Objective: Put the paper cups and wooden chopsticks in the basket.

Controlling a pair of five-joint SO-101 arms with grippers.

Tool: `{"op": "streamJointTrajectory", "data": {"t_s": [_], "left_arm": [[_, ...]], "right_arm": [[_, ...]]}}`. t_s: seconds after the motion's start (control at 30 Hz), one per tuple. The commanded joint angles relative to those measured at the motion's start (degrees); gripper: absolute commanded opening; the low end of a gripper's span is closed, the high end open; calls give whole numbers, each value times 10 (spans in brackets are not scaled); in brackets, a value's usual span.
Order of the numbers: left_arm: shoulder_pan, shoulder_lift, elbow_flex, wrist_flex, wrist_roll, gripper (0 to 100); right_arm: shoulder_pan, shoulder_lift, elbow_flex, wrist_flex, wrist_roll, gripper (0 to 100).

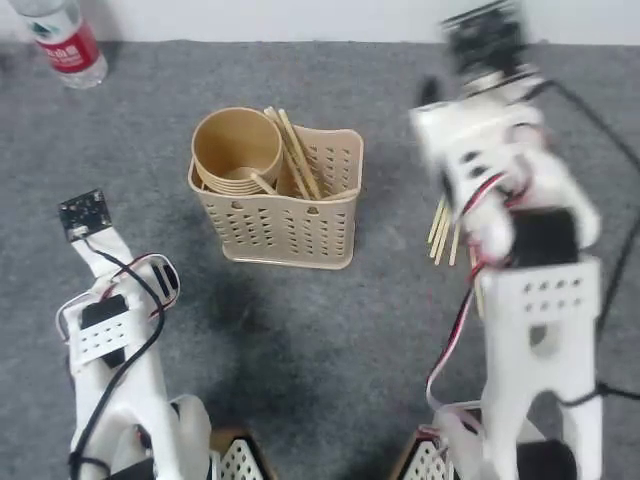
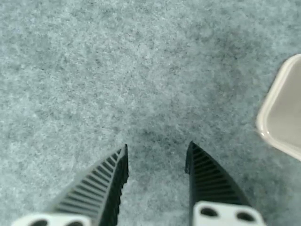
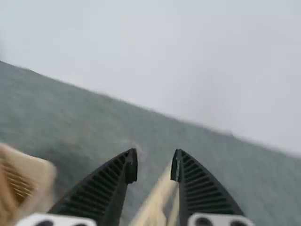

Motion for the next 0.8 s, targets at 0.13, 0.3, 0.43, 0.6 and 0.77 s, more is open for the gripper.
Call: {"op": "streamJointTrajectory", "data": {"t_s": [0.13, 0.3, 0.43, 0.6, 0.77], "left_arm": [[5, -2, -3, -12, 4, 192], [5, -2, -3, -12, 4, 192], [5, -2, -3, -12, 4, 192], [5, -2, -3, -12, 4, 192], [5, -2, -3, -12, 4, 192]], "right_arm": [[136, 160, -30, 99, 50, 123], [136, 308, -32, 97, 79, 121], [135, 394, -32, 80, 117, 120], [122, 451, -32, 57, 119, 119], [114, 488, -32, 21, 119, 119]]}}
